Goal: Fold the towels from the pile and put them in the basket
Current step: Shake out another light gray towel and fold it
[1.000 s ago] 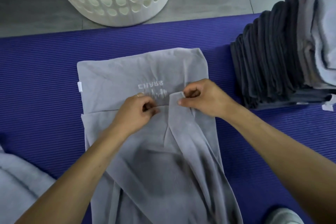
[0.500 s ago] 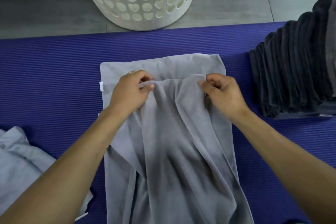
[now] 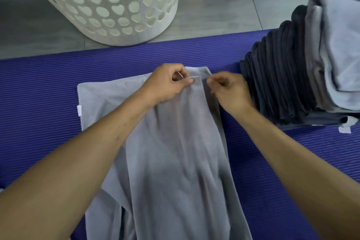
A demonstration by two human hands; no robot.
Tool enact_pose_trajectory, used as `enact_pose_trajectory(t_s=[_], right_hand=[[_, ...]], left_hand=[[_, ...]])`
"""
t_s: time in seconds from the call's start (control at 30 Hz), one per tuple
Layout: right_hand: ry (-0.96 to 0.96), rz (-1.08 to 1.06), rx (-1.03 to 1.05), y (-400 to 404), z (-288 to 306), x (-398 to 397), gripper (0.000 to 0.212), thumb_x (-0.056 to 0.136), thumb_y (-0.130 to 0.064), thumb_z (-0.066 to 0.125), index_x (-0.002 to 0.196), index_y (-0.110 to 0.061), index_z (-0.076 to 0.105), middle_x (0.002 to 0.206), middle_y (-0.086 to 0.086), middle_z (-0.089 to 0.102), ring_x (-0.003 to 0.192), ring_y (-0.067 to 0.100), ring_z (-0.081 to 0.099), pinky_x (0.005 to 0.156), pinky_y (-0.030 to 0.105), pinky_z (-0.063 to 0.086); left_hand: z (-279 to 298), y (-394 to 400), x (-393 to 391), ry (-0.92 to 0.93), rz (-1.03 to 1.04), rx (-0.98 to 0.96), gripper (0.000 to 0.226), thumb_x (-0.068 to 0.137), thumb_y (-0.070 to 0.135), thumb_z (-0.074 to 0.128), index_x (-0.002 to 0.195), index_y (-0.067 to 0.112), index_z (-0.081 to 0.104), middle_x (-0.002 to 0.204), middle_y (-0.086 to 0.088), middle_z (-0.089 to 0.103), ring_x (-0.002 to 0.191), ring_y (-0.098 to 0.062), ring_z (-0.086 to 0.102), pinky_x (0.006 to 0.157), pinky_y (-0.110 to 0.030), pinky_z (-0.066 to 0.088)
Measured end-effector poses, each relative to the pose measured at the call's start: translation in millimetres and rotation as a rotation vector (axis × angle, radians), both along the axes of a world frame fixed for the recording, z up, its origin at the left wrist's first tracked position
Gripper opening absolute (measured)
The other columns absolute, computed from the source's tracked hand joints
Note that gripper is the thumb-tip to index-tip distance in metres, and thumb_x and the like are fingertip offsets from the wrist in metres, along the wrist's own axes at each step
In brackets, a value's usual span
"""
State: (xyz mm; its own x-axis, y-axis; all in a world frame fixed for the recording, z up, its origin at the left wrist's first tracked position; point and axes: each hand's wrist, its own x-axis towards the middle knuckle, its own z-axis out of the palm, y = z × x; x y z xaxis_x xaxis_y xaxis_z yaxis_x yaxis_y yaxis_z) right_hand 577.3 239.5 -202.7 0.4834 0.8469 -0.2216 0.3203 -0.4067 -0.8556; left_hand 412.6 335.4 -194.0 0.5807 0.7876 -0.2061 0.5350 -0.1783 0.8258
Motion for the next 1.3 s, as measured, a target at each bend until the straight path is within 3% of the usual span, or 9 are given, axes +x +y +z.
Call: enact_pose_trajectory(t_s=[0.13,0.23,0.3,0.37,0.57,0.67,1.0,1.2,1.3], right_hand=[[-0.134,-0.078,-0.126,36.6,-16.8,20.9,0.027,0.090,-0.017,0.069,0.115,-0.007,0.068,0.112,0.006,0.069,0.100,0.014,0.063,0.092,0.025,0.050],[-0.217,0.018,-0.165,50.0,-29.1,20.8,0.019,0.086,-0.016,0.072,0.103,-0.007,0.071,0.103,0.010,0.071,0.097,0.025,0.065,0.089,0.041,0.053],[-0.271,0.050,-0.182,52.2,-33.3,21.2,0.008,0.086,-0.012,0.068,0.091,-0.013,0.073,0.093,0.006,0.072,0.089,0.024,0.067,0.081,0.041,0.056],[-0.292,0.050,-0.171,53.3,-33.9,23.7,0.014,0.087,-0.008,0.063,0.085,-0.017,0.074,0.087,0.001,0.073,0.082,0.020,0.068,0.076,0.039,0.058],[0.087,0.053,0.046,38.4,-3.4,8.1,0.013,0.092,-0.010,0.066,0.086,-0.019,0.072,0.079,-0.013,0.069,0.077,0.000,0.066,0.073,0.015,0.051],[0.227,0.097,0.126,21.7,10.6,1.9,0.009,0.092,-0.005,0.066,0.093,-0.009,0.073,0.088,0.001,0.073,0.081,0.007,0.068,0.080,0.023,0.055],[0.113,0.327,0.128,3.1,44.0,-2.1,0.016,0.096,-0.007,0.061,0.100,-0.008,0.076,0.092,0.003,0.076,0.090,0.018,0.072,0.087,0.039,0.057],[0.167,0.318,0.145,-2.2,48.3,-8.4,0.009,0.090,-0.014,0.071,0.096,-0.011,0.077,0.090,0.000,0.076,0.086,0.016,0.073,0.082,0.031,0.059],[0.098,0.292,0.118,1.2,41.7,-15.0,0.006,0.089,-0.016,0.072,0.092,-0.015,0.077,0.086,-0.002,0.076,0.082,0.016,0.072,0.080,0.036,0.059]], left_hand=[[-5.8,16.5,20.5,0.096,0.036,0.009,0.011,0.087,0.030,0.074,0.083,0.020,0.069,0.061,0.007,0.060,0.044,0.002,0.046,0.052,-0.019,0.037],[-20.5,15.6,27.9,0.134,0.059,0.004,0.011,0.087,0.027,0.075,0.081,0.021,0.067,0.062,0.009,0.058,0.050,0.001,0.047,0.052,-0.014,0.035],[-31.6,9.4,26.5,0.091,0.124,0.018,0.010,0.087,0.025,0.074,0.082,0.021,0.067,0.063,0.011,0.059,0.053,0.002,0.049,0.057,-0.015,0.037],[-38.6,1.9,22.1,0.025,0.189,0.012,0.009,0.088,0.023,0.073,0.081,0.021,0.067,0.067,0.012,0.062,0.056,0.004,0.053,0.063,-0.017,0.041],[-16.7,-16.5,11.0,-0.204,0.245,0.038,0.008,0.087,0.015,0.074,0.082,0.019,0.069,0.079,0.008,0.071,0.073,-0.001,0.064,0.073,-0.016,0.047],[1.9,-21.9,8.5,-0.265,0.246,0.061,0.002,0.086,0.013,0.074,0.085,0.012,0.072,0.082,0.007,0.073,0.077,-0.001,0.067,0.075,-0.014,0.049],[11.4,-32.8,-7.5,-0.338,0.264,0.031,0.003,0.085,0.018,0.076,0.084,0.019,0.074,0.086,0.006,0.075,0.082,-0.008,0.070,0.076,-0.019,0.053],[9.5,-31.9,-11.9,-0.346,0.242,0.007,0.004,0.085,0.017,0.076,0.087,0.013,0.076,0.090,0.004,0.076,0.086,-0.011,0.072,0.080,-0.028,0.057],[6.6,-33.0,-19.5,-0.299,0.221,0.030,0.006,0.085,0.017,0.076,0.088,0.011,0.076,0.089,0.004,0.075,0.086,-0.008,0.070,0.081,-0.024,0.054]])
